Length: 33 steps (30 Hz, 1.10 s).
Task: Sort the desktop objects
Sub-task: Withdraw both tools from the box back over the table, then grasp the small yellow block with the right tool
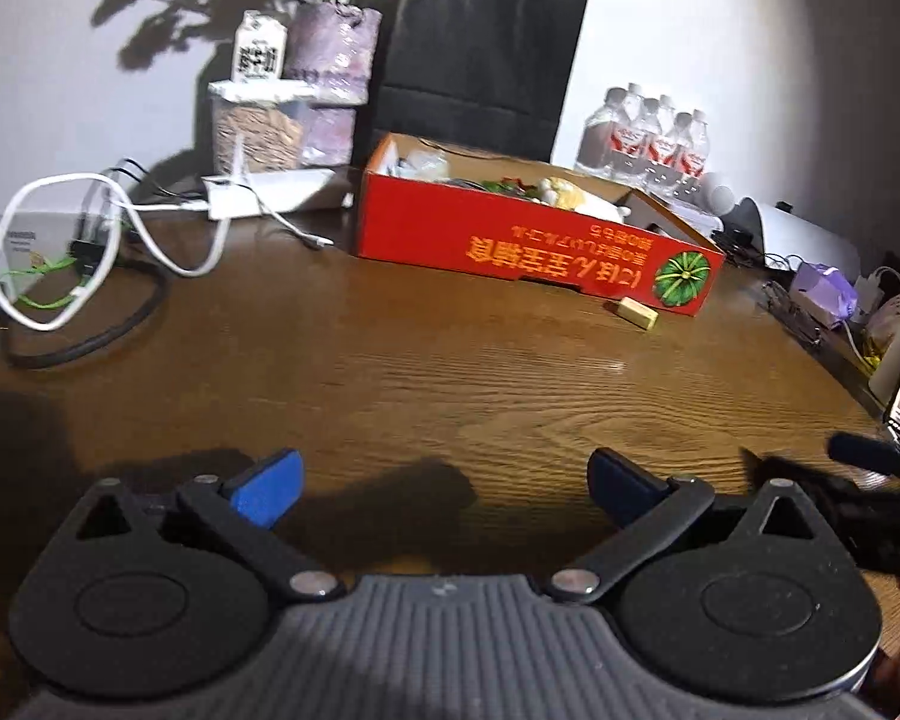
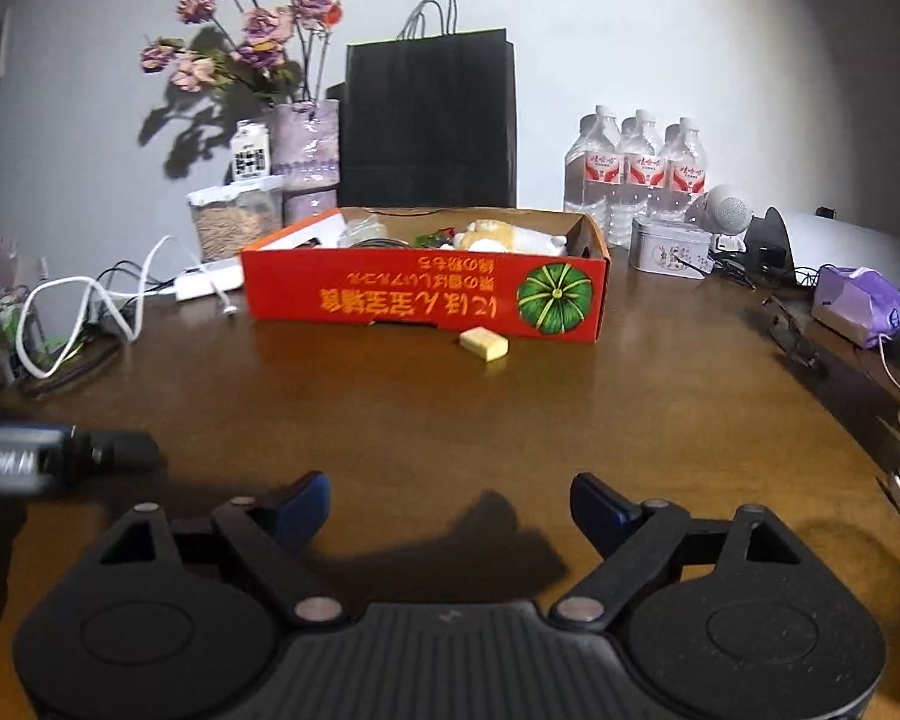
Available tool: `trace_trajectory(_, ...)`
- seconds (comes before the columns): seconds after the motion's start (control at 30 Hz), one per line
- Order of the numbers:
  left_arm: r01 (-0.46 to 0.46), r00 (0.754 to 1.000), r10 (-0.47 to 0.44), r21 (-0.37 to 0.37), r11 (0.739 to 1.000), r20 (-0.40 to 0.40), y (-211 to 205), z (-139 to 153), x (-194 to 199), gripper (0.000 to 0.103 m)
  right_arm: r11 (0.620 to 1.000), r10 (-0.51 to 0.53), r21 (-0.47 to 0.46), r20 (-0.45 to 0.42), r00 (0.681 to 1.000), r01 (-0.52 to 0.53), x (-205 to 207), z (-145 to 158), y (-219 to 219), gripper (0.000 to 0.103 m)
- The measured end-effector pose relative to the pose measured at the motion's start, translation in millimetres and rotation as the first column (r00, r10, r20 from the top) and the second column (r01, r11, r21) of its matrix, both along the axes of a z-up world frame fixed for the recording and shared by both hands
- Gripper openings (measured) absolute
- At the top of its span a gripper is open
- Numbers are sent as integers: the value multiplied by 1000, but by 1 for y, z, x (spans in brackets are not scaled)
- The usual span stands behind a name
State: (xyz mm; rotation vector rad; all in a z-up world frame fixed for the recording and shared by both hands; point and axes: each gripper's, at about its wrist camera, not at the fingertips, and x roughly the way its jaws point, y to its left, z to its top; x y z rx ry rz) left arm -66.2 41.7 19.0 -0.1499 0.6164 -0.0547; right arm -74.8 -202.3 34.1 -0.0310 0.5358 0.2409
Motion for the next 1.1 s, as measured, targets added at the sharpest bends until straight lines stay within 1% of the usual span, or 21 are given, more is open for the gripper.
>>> trace_trajectory(0.1, 2, 1000, -2, -19, 1000, 12, 0, 3, -4, 103, 1000, -17, -23, 24, 1000, 18, -7, 2, -1, 87)
trace_trajectory(0.2, 50, 999, -50, -37, 998, 1, -1, 4, 1, 103, 999, -24, -21, 13, 1000, 24, 4, 4, -3, 87)
trace_trajectory(0.27, 69, 997, -69, -34, 997, 20, -3, 4, 7, 103, 1000, -20, -18, 0, 1000, 20, 17, 4, -4, 85)
trace_trajectory(0.3, 71, 997, -70, -21, 997, 30, -4, 6, 12, 103, 999, -24, -21, -6, 1000, 24, 24, 3, -4, 85)
trace_trajectory(0.4, 88, 994, -89, 18, 996, 60, -9, 7, 30, 103, 999, -31, -37, -12, 999, 30, 53, 2, -2, 85)
trace_trajectory(0.5, 134, 988, -138, 60, 989, 76, -17, 9, 57, 103, 999, -36, -19, -19, 999, 36, 91, 4, -1, 80)
trace_trajectory(0.57, 180, 981, -184, 69, 981, 67, -23, 10, 82, 102, 999, -39, 1, -51, 998, 39, 122, 4, 0, 79)
trace_trajectory(0.63, 198, 978, -202, 71, 978, 50, -28, 10, 108, 97, 1000, -22, 5, -87, 996, 23, 151, 4, 3, 78)
trace_trajectory(0.67, 202, 977, -206, 67, 977, 47, -29, 10, 119, 96, 1000, -10, 0, -99, 995, 10, 163, 3, 5, 76)
trace_trajectory(0.7, 202, 978, -204, 68, 977, 39, -31, 10, 131, 92, 1000, 14, -14, -110, 994, -16, 176, 1, 8, 76)
trace_trajectory(0.77, 228, 973, -229, 60, 972, 17, -34, 6, 154, 85, 997, 39, -59, -126, 991, -46, 197, -5, 15, 67)
trace_trajectory(0.8, 234, 972, -234, 60, 970, 2, -35, 4, 163, 77, 995, 43, -82, -140, 989, -55, 207, -9, 18, 64)
trace_trajectory(0.83, 241, 971, -241, 61, 969, -16, -37, 2, 172, 72, 993, 45, -99, -154, 987, -61, 215, -13, 20, 59)
trace_trajectory(0.87, 248, 969, -246, 58, 967, -28, -39, -1, 181, 69, 992, 52, -102, -159, 986, -69, 220, -16, 21, 55)
trace_trajectory(0.9, 254, 967, -252, 47, 966, -37, -40, -3, 187, 61, 993, 67, -83, -154, 986, -80, 222, -17, 20, 52)
trace_trajectory(0.93, 260, 965, -259, 38, 965, -44, -40, -6, 191, 50, 994, 79, -65, -158, 984, -90, 224, -17, 20, 45)
trace_trajectory(0.97, 261, 964, -260, 28, 965, -55, -40, -9, 196, 39, 994, 87, -45, -163, 983, -96, 224, -17, 19, 30)
trace_trajectory(1.0, 253, 965, -252, 18, 967, -69, -40, -11, 199, 14, 995, 87, -40, -162, 983, -94, 223, -17, 19, 30)
trace_trajectory(1.03, 247, 966, -245, 9, 969, -79, -40, -13, 200, 5, 995, 83, -46, -155, 984, -91, 219, -18, 21, 30)
trace_trajectory(1.1, 236, 970, -236, -5, 972, -61, -40, -12, 198, 5, 995, 78, -48, -132, 988, -85, 210, -20, 22, 30)
